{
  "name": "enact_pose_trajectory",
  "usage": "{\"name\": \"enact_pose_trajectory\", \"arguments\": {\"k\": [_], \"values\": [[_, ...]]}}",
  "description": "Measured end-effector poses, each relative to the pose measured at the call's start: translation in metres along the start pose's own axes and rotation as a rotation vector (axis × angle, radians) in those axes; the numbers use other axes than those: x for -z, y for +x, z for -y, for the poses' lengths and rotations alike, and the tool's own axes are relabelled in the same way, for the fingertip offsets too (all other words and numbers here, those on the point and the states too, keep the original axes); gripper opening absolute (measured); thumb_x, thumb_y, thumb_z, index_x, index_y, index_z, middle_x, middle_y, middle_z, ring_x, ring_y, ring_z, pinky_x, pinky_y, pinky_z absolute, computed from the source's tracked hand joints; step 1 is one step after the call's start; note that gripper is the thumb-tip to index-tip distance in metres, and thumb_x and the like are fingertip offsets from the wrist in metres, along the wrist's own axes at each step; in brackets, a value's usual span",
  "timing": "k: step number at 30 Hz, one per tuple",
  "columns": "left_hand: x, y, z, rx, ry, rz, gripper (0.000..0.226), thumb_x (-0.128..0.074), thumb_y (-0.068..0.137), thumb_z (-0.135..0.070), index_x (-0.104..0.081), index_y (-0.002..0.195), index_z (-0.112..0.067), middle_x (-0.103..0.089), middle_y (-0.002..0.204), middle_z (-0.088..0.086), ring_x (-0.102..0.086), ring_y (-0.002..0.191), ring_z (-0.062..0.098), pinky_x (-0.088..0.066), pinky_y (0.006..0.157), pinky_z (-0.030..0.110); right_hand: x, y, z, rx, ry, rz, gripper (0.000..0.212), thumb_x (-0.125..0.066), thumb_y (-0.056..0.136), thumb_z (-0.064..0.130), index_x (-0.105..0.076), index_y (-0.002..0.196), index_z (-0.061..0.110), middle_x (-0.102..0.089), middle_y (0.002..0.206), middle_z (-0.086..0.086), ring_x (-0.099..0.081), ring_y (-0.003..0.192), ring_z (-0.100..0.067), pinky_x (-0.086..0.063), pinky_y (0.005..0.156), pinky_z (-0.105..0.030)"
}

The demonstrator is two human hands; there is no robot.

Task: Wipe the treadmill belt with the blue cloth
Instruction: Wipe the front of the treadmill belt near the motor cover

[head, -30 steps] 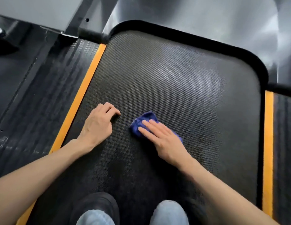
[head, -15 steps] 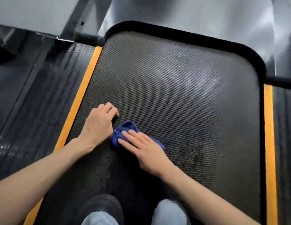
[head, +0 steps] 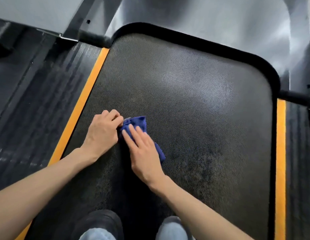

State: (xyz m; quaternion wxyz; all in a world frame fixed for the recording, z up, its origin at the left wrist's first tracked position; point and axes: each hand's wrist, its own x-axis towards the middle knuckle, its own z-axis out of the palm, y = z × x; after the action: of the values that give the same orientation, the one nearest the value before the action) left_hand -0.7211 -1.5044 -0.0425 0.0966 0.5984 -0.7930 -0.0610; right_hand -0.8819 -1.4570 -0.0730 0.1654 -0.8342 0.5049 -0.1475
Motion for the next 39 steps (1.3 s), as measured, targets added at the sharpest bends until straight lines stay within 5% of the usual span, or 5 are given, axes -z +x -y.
{"name": "enact_pose_trajectory", "arguments": {"k": [11,20,27,35,39], "values": [[-0.003,-0.012,0.006,0.108,-0.288,-0.092,0.023,-0.046,0.079,-0.003,-0.069,0.076,-0.004,-0.065,0.093,0.003,-0.048,0.083,0.017,-0.05,0.074,0.038,0.065,0.026,-0.152,-0.532,-0.104,-0.332,0.05,-0.038,0.088,0.003,-0.043,0.137,0.001,-0.039,0.144,-0.019,-0.037,0.133,-0.036,-0.026,0.112,-0.041],[0.0,-0.014,0.004,0.13,-0.277,-0.093,0.019,-0.056,0.078,0.011,-0.069,0.078,-0.003,-0.065,0.096,0.005,-0.054,0.081,0.026,-0.052,0.074,0.041,0.037,-0.04,-0.073,0.344,-0.095,0.187,0.06,-0.045,0.083,0.009,-0.037,0.141,0.019,-0.039,0.147,-0.001,-0.036,0.135,-0.019,-0.026,0.112,-0.031],[0.003,-0.01,-0.001,0.124,-0.248,-0.086,0.016,-0.059,0.077,0.011,-0.068,0.074,-0.003,-0.064,0.09,0.005,-0.055,0.078,0.029,-0.051,0.069,0.041,0.079,-0.01,-0.154,-0.293,-0.078,-0.177,0.057,-0.044,0.077,-0.002,-0.051,0.133,0.008,-0.049,0.137,-0.013,-0.046,0.126,-0.032,-0.03,0.109,-0.036],[0.003,-0.002,0.0,0.121,-0.179,-0.064,0.025,-0.044,0.074,0.002,-0.066,0.071,-0.008,-0.06,0.076,0.004,-0.052,0.071,0.026,-0.048,0.065,0.04,0.046,-0.075,-0.091,0.363,-0.077,0.123,0.054,-0.044,0.082,0.01,-0.047,0.135,0.02,-0.046,0.142,0.0,-0.042,0.131,-0.018,-0.032,0.109,-0.032],[0.002,-0.005,0.004,0.139,-0.188,-0.028,0.024,-0.053,0.076,0.012,-0.068,0.077,-0.008,-0.06,0.08,0.003,-0.05,0.074,0.024,-0.047,0.069,0.039,0.082,-0.027,-0.165,-0.055,-0.148,-0.098,0.055,-0.041,0.079,0.001,-0.049,0.132,0.014,-0.053,0.135,-0.008,-0.048,0.124,-0.026,-0.032,0.109,-0.034]]}}
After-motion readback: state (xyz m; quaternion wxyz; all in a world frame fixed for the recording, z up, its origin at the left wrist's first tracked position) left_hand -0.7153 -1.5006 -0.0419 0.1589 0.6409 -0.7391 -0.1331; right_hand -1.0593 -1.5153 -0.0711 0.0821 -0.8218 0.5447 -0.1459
